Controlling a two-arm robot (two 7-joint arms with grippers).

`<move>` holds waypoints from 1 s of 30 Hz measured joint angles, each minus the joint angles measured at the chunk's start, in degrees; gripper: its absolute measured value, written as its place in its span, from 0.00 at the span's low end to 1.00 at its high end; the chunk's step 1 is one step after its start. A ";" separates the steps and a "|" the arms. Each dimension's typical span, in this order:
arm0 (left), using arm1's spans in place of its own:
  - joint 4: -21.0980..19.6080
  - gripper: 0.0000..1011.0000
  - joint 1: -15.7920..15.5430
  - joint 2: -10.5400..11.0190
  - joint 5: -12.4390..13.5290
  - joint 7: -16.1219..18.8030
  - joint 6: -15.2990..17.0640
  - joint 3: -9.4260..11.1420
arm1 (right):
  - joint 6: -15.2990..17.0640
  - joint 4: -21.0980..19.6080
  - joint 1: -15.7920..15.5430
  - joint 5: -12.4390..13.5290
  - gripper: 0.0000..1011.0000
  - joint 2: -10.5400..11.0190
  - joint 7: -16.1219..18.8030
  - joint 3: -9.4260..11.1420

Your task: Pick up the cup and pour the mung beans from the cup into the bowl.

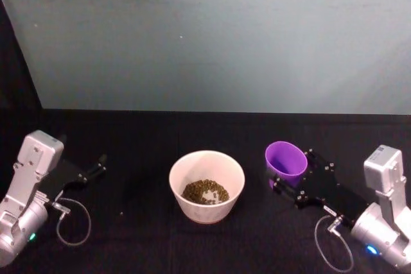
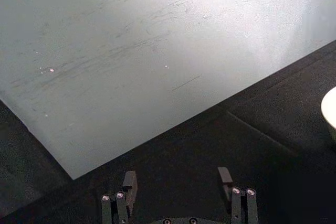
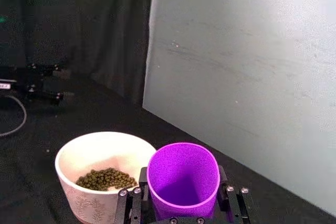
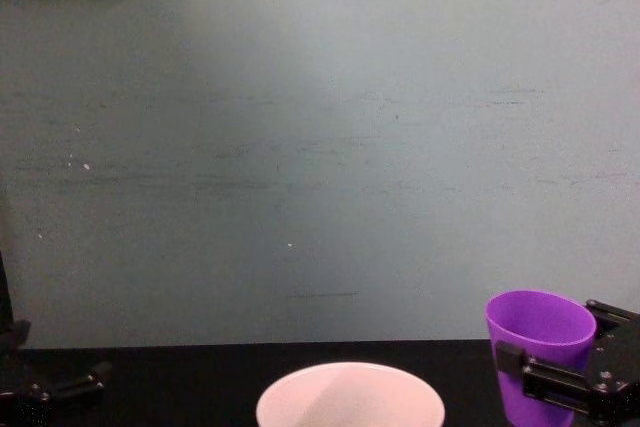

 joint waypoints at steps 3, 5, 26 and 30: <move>0.00 0.99 0.00 0.00 0.00 0.00 0.00 0.00 | 0.83 0.94 -0.20 2.58 0.71 -0.30 0.31 0.47; 0.00 0.99 0.00 0.00 0.00 0.00 0.00 0.00 | 1.53 1.22 -0.27 3.69 0.71 -0.42 0.57 0.61; 0.00 0.99 0.00 0.00 0.00 0.00 0.00 0.00 | 4.61 4.79 0.42 10.85 0.71 -0.54 2.73 -1.09; 0.00 0.99 0.00 0.00 0.00 0.00 0.00 0.00 | 4.50 5.51 0.56 10.80 0.71 -0.58 2.30 -1.28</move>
